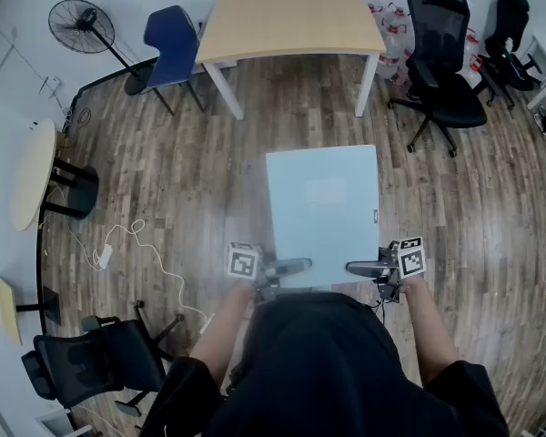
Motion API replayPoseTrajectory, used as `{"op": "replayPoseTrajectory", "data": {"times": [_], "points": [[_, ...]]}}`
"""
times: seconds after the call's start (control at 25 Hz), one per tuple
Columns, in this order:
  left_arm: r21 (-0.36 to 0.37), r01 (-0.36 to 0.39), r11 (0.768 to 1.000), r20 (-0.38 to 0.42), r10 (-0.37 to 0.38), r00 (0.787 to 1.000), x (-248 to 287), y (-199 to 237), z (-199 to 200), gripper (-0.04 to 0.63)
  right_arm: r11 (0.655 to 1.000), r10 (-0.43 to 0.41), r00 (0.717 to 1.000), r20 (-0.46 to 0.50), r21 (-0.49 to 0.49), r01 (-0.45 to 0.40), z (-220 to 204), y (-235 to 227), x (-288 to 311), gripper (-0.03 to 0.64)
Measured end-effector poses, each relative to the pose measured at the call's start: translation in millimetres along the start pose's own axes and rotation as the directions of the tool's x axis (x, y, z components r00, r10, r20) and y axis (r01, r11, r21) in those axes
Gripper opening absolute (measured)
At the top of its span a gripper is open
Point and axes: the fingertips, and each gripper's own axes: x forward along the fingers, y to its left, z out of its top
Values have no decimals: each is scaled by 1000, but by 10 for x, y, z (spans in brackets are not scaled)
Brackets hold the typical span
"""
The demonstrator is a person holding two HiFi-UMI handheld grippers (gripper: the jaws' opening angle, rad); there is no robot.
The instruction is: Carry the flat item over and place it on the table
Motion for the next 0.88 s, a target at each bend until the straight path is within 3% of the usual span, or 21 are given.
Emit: {"op": "replayPoseTrajectory", "data": {"times": [0.64,0.88], "points": [[-13,-22,1000,4,22,1000,213,36,9,324,1000,29,1000,-3,9,-28,58,-28,-200,305],[-29,-22,999,-2,22,1000,280,187,238,324,999,24,1000,8,28,-24,264,-184,-234,306]]}}
